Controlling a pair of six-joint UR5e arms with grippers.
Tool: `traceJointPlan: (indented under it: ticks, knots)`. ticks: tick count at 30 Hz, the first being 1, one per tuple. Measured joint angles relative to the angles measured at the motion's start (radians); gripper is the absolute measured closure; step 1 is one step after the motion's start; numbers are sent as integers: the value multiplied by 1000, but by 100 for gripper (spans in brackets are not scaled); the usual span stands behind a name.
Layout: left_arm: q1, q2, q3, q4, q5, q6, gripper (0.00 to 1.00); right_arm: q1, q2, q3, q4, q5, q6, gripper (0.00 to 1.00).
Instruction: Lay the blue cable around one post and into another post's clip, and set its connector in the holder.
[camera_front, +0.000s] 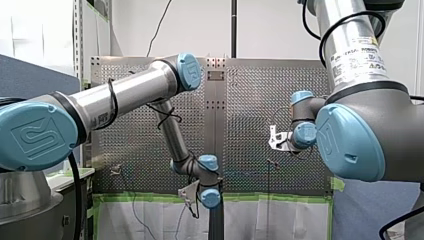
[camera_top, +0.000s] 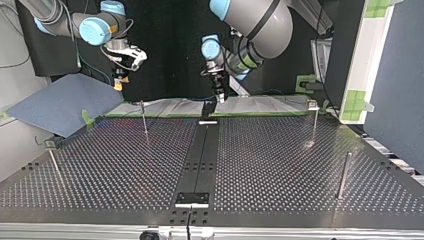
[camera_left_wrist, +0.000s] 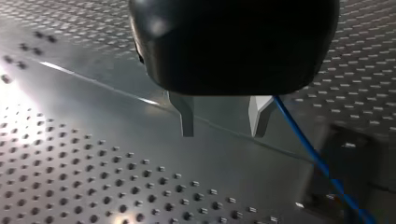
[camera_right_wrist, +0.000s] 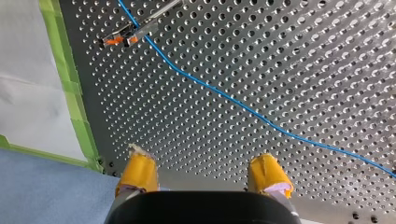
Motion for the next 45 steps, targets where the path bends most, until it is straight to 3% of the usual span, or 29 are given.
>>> traceJointPlan:
  ticks: [3, 5, 6, 7, 9, 11, 13, 21, 30, 45]
  knots:
    - [3, 0, -13, -17, 22, 26, 52, 0, 0, 0, 0, 0, -1, 2]
    - [6, 0, -9, -22, 31, 43, 65, 0, 0, 0, 0, 0, -1, 2]
    - [8, 0, -6, -24, 33, 50, 65, 0, 0, 0, 1, 0, -1, 2]
    - [10, -1, 1, -26, 35, 57, 75, 0, 0, 0, 1, 0, -1, 2]
    - [14, 0, 13, -28, 37, 68, 80, 0, 0, 0, 1, 0, -1, 2]
    - [18, 0, 29, -34, 39, 82, 95, 0, 0, 0, 2, 0, -1, 2]
    - [22, 0, 48, -48, 39, 93, 98, 1, 0, 0, 1, 0, -2, 2]
    - [43, 0, 89, -95, 30, 84, 98, 1, 0, 1, 1, 0, -3, 2]
    - [81, 9, 89, -113, -20, 58, 98, 0, 0, 1, 0, 0, -3, 2]
    - [100, 108, 28, -100, -18, 71, 98, -1, 0, 1, 0, 1, 3, 2]
